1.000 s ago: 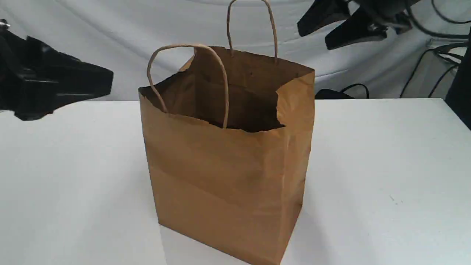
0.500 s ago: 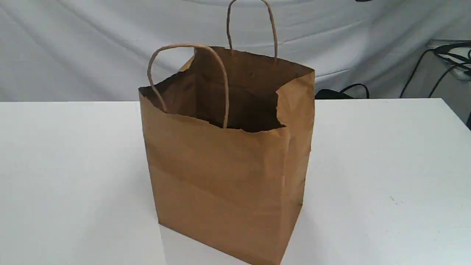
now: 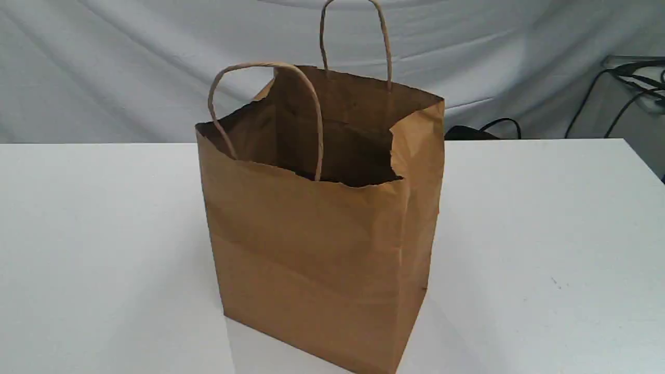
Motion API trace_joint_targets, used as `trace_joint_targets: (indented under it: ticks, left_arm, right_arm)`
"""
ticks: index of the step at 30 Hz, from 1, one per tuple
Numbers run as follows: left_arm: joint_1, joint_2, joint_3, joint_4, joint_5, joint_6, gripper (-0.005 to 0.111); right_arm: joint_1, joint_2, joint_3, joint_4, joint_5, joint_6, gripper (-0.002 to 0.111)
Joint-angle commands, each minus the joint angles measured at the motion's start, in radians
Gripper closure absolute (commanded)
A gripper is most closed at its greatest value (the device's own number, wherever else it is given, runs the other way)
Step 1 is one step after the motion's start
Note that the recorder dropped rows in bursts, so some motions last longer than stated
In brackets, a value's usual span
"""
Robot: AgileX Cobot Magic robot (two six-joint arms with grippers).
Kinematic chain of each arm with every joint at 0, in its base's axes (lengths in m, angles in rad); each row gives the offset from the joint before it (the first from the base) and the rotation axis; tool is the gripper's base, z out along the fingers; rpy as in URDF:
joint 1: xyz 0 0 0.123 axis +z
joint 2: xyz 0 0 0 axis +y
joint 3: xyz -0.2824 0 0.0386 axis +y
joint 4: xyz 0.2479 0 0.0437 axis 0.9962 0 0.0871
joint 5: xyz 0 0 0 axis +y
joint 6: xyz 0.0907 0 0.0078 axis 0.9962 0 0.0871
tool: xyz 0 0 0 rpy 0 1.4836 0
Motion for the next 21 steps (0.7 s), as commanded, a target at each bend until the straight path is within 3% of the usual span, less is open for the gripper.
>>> trace_joint_targets:
  ticks: [1, 10, 21]
  left_arm:
    - [-0.005, -0.023, 0.044, -0.013, -0.068, -0.014, 0.107]
    - [-0.005, -0.025, 0.068, -0.013, 0.036, -0.014, 0.107]
    - [-0.005, -0.025, 0.068, -0.013, 0.042, -0.010, 0.107]
  right_arm:
    - [-0.001, -0.077, 0.041, 0.012, -0.045, -0.009, 0.108]
    - [-0.001, -0.118, 0.041, 0.012, -0.043, -0.009, 0.108]
    - [-0.001, -0.118, 0.041, 0.012, -0.043, -0.005, 0.108]
